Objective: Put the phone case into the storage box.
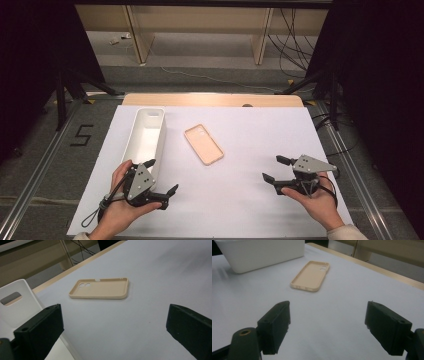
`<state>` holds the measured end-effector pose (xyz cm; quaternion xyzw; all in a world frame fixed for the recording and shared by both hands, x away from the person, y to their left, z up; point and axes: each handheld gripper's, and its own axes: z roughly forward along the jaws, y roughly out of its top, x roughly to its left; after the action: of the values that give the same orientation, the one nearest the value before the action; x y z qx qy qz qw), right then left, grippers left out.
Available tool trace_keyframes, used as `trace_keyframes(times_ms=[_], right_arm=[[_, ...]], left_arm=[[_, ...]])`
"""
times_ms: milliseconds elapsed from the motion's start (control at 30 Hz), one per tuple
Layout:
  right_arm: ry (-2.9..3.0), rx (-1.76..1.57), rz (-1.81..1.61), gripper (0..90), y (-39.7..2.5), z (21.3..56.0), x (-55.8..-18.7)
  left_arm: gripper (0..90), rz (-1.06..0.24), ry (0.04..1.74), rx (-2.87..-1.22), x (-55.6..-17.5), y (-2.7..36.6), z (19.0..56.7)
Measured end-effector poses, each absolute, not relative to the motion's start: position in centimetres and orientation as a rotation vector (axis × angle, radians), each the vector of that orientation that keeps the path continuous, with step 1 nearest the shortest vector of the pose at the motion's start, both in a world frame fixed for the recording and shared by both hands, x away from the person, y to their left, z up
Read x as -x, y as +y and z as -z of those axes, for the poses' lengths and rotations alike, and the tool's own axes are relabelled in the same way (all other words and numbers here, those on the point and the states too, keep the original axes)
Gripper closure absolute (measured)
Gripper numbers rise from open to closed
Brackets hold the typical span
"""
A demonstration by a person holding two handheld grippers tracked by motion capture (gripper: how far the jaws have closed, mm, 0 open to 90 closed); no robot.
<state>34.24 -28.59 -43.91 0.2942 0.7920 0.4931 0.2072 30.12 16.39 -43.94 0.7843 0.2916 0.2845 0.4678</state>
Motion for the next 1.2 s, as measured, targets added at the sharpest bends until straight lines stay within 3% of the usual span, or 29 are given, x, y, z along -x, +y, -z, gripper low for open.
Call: trace_keyframes(times_ms=[300, 467, 500, 533, 567, 667, 867, 1200], right_arm=[[2.211, -0.814, -1.373, 23.6, -28.5, 43.9, -34.2], [2.211, -0.8, -1.374, 34.3, -28.4, 43.7, -34.4], [2.209, -0.799, -1.373, 38.2, -28.3, 43.7, -34.5], [2.207, -0.798, -1.378, 49.7, -28.3, 43.6, -34.7], [2.207, -0.798, -1.378, 49.7, -28.3, 43.6, -34.7], [2.236, -0.77, -1.363, 69.1, -27.8, 43.5, -35.5], [2.27, -0.755, -1.341, 89.4, -26.6, 43.3, -36.7], [2.347, -0.741, -1.341, 90.0, -23.0, 43.4, -38.5]], left_arm=[[0.5, -0.701, 0.713, -1.924, -30.0, 16.4, 43.9], [0.5, -0.702, 0.709, -1.924, -30.0, 16.4, 43.9], [0.5, -0.702, 0.708, -1.926, -30.0, 16.4, 43.9], [0.5, -0.701, 0.708, -1.927, -30.0, 16.4, 43.9], [0.5, -0.702, 0.706, -1.927, -30.0, 16.4, 43.8], [0.5, -0.696, 0.704, -1.925, -30.0, 16.2, 43.8], [0.6, -0.694, 0.704, -1.925, -30.0, 16.2, 43.8], [0.6, -0.689, 0.707, -1.922, -30.0, 16.3, 43.8]])
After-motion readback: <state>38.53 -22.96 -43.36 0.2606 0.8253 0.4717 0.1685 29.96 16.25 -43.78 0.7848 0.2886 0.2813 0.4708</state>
